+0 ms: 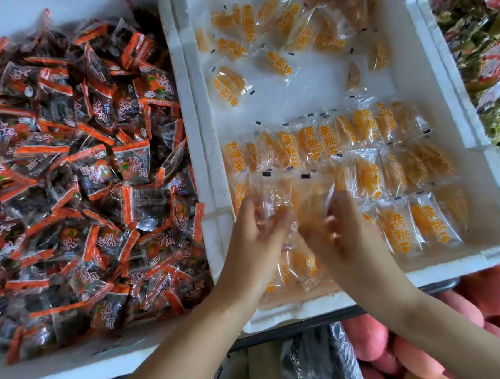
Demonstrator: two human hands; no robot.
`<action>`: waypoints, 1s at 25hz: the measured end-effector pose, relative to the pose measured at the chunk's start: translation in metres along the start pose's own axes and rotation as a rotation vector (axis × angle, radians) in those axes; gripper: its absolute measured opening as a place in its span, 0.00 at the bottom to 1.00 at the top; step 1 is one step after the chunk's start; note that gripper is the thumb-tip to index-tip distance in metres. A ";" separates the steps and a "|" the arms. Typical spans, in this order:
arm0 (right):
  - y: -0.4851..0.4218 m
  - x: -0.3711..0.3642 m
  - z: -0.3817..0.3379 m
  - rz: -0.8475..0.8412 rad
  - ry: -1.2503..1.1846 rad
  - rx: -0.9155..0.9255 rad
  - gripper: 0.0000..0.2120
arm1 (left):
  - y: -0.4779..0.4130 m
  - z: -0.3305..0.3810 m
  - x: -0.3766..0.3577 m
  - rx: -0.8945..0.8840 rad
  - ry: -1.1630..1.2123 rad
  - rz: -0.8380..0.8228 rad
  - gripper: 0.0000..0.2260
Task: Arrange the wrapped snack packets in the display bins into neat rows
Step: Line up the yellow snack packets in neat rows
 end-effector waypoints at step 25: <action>0.017 -0.010 0.024 -0.122 0.215 -0.171 0.06 | 0.000 0.020 0.019 -0.145 -0.045 0.011 0.10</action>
Point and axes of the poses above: each hand's wrist, its own y-axis away from the middle knuckle, its own x-axis out of the back of the hand, z = x × y, the point moved 3 cm from there along -y, towards the middle knuckle, and after that the axes turned 12 degrees about z, right-handed, at the moved point
